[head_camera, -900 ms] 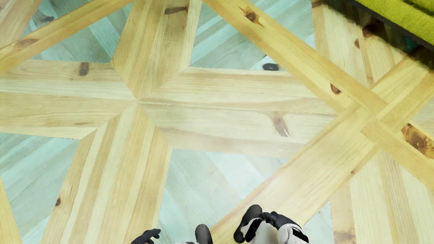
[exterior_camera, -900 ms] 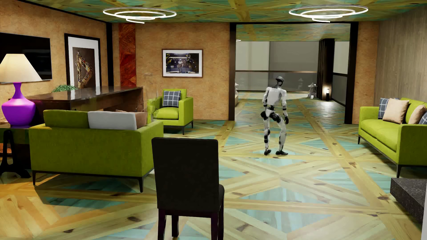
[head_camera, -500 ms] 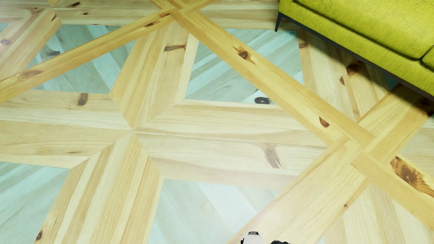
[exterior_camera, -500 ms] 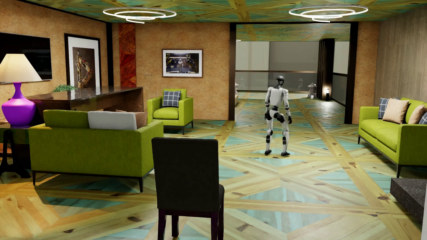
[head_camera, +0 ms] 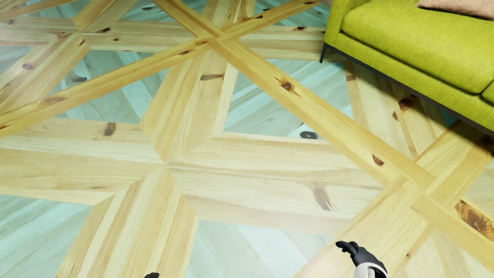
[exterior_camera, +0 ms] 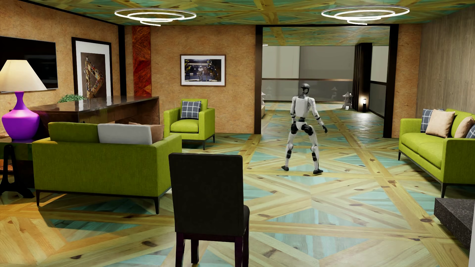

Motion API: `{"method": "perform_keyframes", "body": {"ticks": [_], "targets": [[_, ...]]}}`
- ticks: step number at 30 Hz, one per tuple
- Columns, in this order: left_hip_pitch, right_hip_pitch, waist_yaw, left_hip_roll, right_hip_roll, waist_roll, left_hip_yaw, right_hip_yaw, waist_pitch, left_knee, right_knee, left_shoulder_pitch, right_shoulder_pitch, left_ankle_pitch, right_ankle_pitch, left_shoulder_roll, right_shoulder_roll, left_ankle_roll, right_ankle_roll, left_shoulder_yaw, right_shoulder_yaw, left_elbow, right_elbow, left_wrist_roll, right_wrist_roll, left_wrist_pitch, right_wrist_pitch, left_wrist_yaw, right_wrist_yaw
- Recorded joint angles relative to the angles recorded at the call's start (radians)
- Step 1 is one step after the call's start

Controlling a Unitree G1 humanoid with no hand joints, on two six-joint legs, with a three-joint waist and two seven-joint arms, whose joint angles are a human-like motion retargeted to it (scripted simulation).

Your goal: Move towards the wood desk

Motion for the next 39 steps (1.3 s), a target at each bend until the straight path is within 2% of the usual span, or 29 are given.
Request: {"method": "perform_keyframes", "body": {"ticks": [1,3,5,6,7,8,10,11,13,15,17,20,21,22,23,24,25,26,27,28,29,30,31,32,33,34,36,38,39], "targets": [[-0.022,0.005,0.003,-0.023,-0.04,0.002,-0.041,-0.021,0.001,0.014,0.018,-0.016,0.048,-0.048,0.006,-0.004,0.003,-0.043,0.018,-0.038,-0.061,-0.014,-0.009,0.015,0.025,-0.018,0.01,0.005,-0.02],[-0.1,0.001,0.012,-0.099,-0.163,-0.009,-0.144,-0.09,0.012,0.09,0.074,-0.027,0.134,-0.12,0.066,-0.009,0.032,0.014,0.027,-0.112,-0.178,-0.053,0.03,0.029,0.071,-0.083,0.043,-0.002,-0.049],[-0.127,-0.035,0.018,-0.238,-0.312,-0.024,-0.217,-0.127,0.026,0.075,0.166,-0.008,0.179,-0.16,0.201,-0.029,0.066,0.067,0.026,-0.157,-0.174,-0.107,0.102,0.014,0.057,-0.138,0.093,-0.008,0.0],[-0.13,-0.057,0.02,-0.309,-0.4,-0.035,-0.252,-0.178,0.036,0.061,0.231,0.005,0.201,-0.174,0.277,-0.035,0.069,0.096,-0.01,-0.167,-0.119,-0.134,0.139,-0.002,0.014,-0.157,0.093,-0.006,0.07],[-0.138,-0.078,0.018,-0.364,-0.481,-0.048,-0.293,-0.243,0.045,0.06,0.301,0.017,0.22,-0.19,0.292,-0.034,0.082,0.118,-0.136,-0.159,-0.061,-0.153,0.171,-0.026,-0.036,-0.156,0.08,-0.005,0.141],[-0.149,-0.1,0.007,-0.41,-0.493,-0.058,-0.34,-0.237,0.053,0.064,0.386,0.025,0.239,-0.206,0.224,-0.033,0.105,0.129,-0.224,-0.135,-0.027,-0.163,0.182,-0.051,-0.066,-0.141,0.069,0.001,0.181],[-0.156,-0.172,-0.022,-0.488,-0.356,-0.066,-0.433,-0.098,0.065,0.041,0.57,0.051,0.259,-0.227,0.107,-0.038,0.188,0.125,-0.202,-0.066,-0.052,-0.193,0.193,-0.106,-0.065,-0.107,0.076,0.034,0.207],[-0.156,-0.208,-0.031,-0.521,-0.26,-0.068,-0.474,-0.047,0.067,0.016,0.64,0.059,0.27,-0.229,0.091,-0.033,0.226,0.117,-0.166,-0.036,-0.077,-0.207,0.176,-0.135,-0.059,-0.098,0.076,0.046,0.197],[-0.16,-0.279,-0.043,-0.583,-0.095,-0.071,-0.554,-0.03,0.066,-0.032,0.716,0.056,0.298,-0.229,0.064,-0.006,0.281,0.102,-0.068,-0.002,-0.126,-0.23,0.117,-0.181,-0.062,-0.09,0.054,0.039,0.174],[-0.167,-0.346,-0.055,-0.657,0.048,-0.074,-0.659,-0.05,0.063,-0.072,0.72,0.032,0.338,-0.217,0.065,0.02,0.296,0.119,-0.031,0.007,-0.169,-0.265,0.046,-0.177,-0.083,-0.09,0.027,0.03,0.152],[-0.185,-0.4,-0.068,-0.75,0.183,-0.079,-0.794,-0.052,0.06,-0.073,0.651,-0.044,0.391,-0.206,0.062,0.028,0.28,0.167,0.01,-0.022,-0.204,-0.273,-0.029,-0.177,-0.125,-0.091,0.015,0.036,0.121],[-0.179,-0.378,-0.072,-0.888,0.388,-0.086,-1.013,0.007,0.049,-0.062,0.32,-0.175,0.501,-0.204,0.068,0.032,0.238,0.222,0.028,-0.148,-0.256,-0.234,-0.1,-0.124,-0.169,-0.108,0.014,0.03,0.11],[-0.163,-0.342,-0.07,-0.926,0.413,-0.087,-1.08,0.018,0.042,-0.066,0.184,-0.206,0.529,-0.198,0.074,0.03,0.22,0.245,0.028,-0.194,-0.274,-0.213,-0.102,-0.089,-0.181,-0.109,0.027,0.023,0.132],[-0.143,-0.303,-0.067,-0.96,0.41,-0.089,-1.142,-0.031,0.033,-0.073,0.085,-0.226,0.548,-0.197,0.082,0.028,0.2,0.255,0.038,-0.238,-0.292,-0.19,-0.1,-0.057,-0.207,-0.11,0.035,0.017,0.15],[-0.116,-0.272,-0.073,-0.986,0.362,-0.086,-1.208,-0.068,0.023,-0.077,0.06,-0.233,0.559,-0.196,0.067,0.029,0.186,0.254,0.001,-0.275,-0.319,-0.164,-0.098,-0.04,-0.235,-0.109,0.032,0.01,0.139],[-0.089,-0.241,-0.082,-0.999,0.35,-0.08,-1.267,-0.081,0.014,-0.073,0.032,-0.227,0.559,-0.191,0.059,0.035,0.185,0.232,-0.239,-0.302,-0.36,-0.135,-0.096,-0.041,-0.249,-0.104,0.023,0.008,0.111],[-0.077,-0.229,-0.09,-1.005,0.318,-0.072,-1.302,-0.123,0.009,-0.037,0.035,-0.212,0.547,-0.19,0.083,0.047,0.2,0.117,-0.36,-0.324,-0.423,-0.102,-0.099,-0.048,-0.232,-0.093,0.018,0.006,0.052],[-0.097,-0.221,-0.102,-0.997,0.281,-0.062,-1.302,-0.161,0.008,0.049,0.062,-0.191,0.524,-0.15,0.059,0.06,0.227,-0.102,-0.404,-0.335,-0.494,-0.058,-0.096,-0.057,-0.184,-0.071,0.013,0.007,-0.003],[-0.137,-0.199,-0.127,-1.025,0.232,-0.051,-1.187,-0.229,0.011,0.199,0.088,-0.172,0.497,-0.066,0.013,0.081,0.259,-0.161,-0.409,-0.34,-0.548,0.002,-0.088,-0.059,-0.137,-0.031,0.005,0.002,-0.053],[-0.24,-0.168,-0.165,-0.977,0.173,-0.038,-0.958,-0.322,0.018,0.412,0.114,-0.166,0.463,0.025,-0.036,0.111,0.276,-0.164,-0.395,-0.348,-0.563,0.067,-0.078,-0.049,-0.124,0.018,0.002,-0.012,-0.082],[-0.331,-0.121,-0.172,-0.846,0.131,-0.029,-0.903,-0.391,0.021,0.588,0.112,-0.167,0.423,0.02,-0.071,0.135,0.272,-0.165,-0.382,-0.353,-0.555,0.13,-0.077,-0.031,-0.125,0.068,-0.018,-0.021,-0.083],[-0.402,-0.071,-0.155,-0.659,0.118,-0.018,-0.839,-0.439,0.022,0.72,0.097,-0.151,0.356,0.015,-0.098,0.163,0.257,-0.182,-0.368,-0.341,-0.527,0.159,-0.076,-0.016,-0.137,0.104,-0.025,-0.027,-0.09],[-0.459,-0.018,-0.121,-0.5,0.125,-0.005,-0.801,-0.465,0.022,0.796,0.077,-0.126,0.299,0.035,-0.121,0.188,0.226,-0.069,-0.353,-0.298,-0.491,0.168,-0.079,-0.027,-0.149,0.115,-0.067,-0.024,-0.101],[-0.514,0.03,-0.079,-0.396,0.136,0.006,-0.779,-0.478,0.023,0.821,0.064,-0.083,0.231,0.056,-0.146,0.208,0.191,0.104,-0.338,-0.235,-0.46,0.151,-0.069,-0.059,-0.157,0.102,-0.111,-0.007,-0.115],[-0.567,0.075,-0.037,-0.362,0.146,0.014,-0.798,-0.486,0.024,0.805,0.06,-0.034,0.153,0.034,-0.175,0.231,0.159,0.18,-0.323,-0.161,-0.424,0.115,-0.065,-0.105,-0.154,0.076,-0.153,0.01,-0.121],[-0.617,0.116,0.001,-0.369,0.148,0.017,-0.834,-0.488,0.025,0.755,0.061,0.021,0.068,0.032,-0.204,0.249,0.119,0.175,-0.306,-0.085,-0.373,0.069,-0.063,-0.156,-0.165,0.048,-0.18,0.033,-0.118],[-0.672,0.186,0.058,-0.417,0.141,0.015,-0.891,-0.478,0.023,0.535,0.066,0.139,-0.123,0.041,-0.259,0.251,0.049,0.1,-0.27,0.057,-0.255,-0.018,-0.062,-0.247,-0.191,0.006,-0.196,0.092,-0.1],[-0.65,0.267,0.09,-0.456,0.133,0.006,-0.908,-0.477,0.014,0.142,0.029,0.231,-0.306,0.139,-0.296,0.202,0.006,0.043,-0.234,0.179,-0.136,-0.069,-0.063,-0.296,-0.205,0.012,-0.155,0.154,-0.035],[-0.609,0.312,0.1,-0.465,0.136,0.0,-0.921,-0.483,0.007,-0.093,-0.002,0.266,-0.382,0.177,-0.31,0.168,-0.004,-0.077,-0.214,0.234,-0.08,-0.084,-0.07,-0.311,-0.22,0.021,-0.132,0.17,0.005]]}}
